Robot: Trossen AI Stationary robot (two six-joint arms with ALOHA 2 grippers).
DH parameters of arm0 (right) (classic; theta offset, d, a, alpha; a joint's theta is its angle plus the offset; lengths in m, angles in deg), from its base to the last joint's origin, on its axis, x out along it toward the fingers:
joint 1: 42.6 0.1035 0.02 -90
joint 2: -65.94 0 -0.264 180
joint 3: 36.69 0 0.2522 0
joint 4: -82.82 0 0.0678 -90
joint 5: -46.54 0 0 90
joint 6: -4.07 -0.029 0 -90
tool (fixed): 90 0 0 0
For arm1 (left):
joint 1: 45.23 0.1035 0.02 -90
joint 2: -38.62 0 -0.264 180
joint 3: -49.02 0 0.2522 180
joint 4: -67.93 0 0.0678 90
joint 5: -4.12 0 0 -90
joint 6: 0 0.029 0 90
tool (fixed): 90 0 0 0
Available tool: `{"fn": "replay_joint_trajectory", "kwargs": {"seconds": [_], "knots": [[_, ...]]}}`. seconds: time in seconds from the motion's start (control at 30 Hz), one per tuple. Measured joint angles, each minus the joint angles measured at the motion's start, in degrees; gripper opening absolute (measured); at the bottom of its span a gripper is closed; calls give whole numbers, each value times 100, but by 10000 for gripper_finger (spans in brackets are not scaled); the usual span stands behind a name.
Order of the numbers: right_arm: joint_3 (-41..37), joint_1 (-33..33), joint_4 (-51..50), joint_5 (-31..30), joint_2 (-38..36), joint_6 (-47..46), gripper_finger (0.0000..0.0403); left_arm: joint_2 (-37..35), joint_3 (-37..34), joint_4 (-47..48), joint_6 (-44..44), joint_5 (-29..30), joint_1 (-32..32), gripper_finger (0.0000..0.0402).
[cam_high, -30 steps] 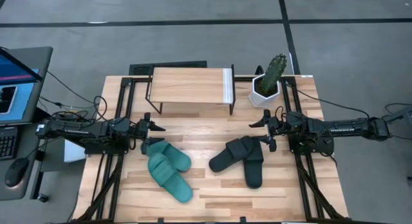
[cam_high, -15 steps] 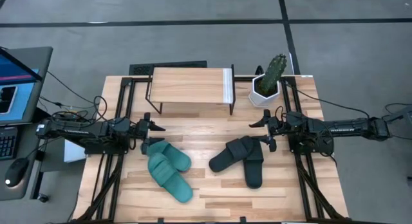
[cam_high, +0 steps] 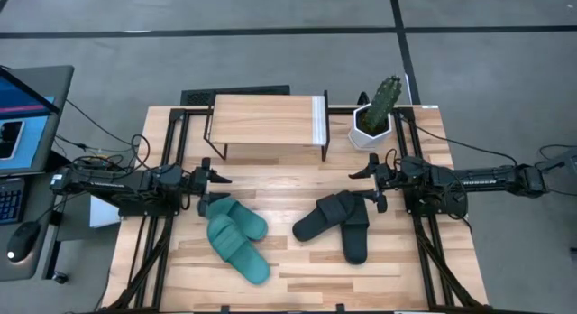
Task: Pick and place slides into the shelf
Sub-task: Put the left light blue slide on the shelf
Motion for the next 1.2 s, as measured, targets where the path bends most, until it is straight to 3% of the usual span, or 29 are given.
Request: {"fn": "replay_joint_trajectory", "kwargs": {"seconds": [0.17, 0.4, 0.67, 0.97, 1.2], "knots": [[0, 0, 0, 0, -1, -1, 249, -2, 0, -142, 121, 364, 0, 195], [0, 0, -1, 0, 0, 0, 249, 4, 223, -241, -288, 321, 0, 195], [-1, -1, -1, 0, -1, 0, 249, -4, 850, -66, -1855, -1234, -2, 195], [-1, -1, -1, -1, -1, -1, 249, -7, 1244, 1183, -4441, -2053, -2, 195], [0, -1, 0, -1, -1, 0, 249, -4, 1274, 2962, -5067, -2049, 0, 195]]}}
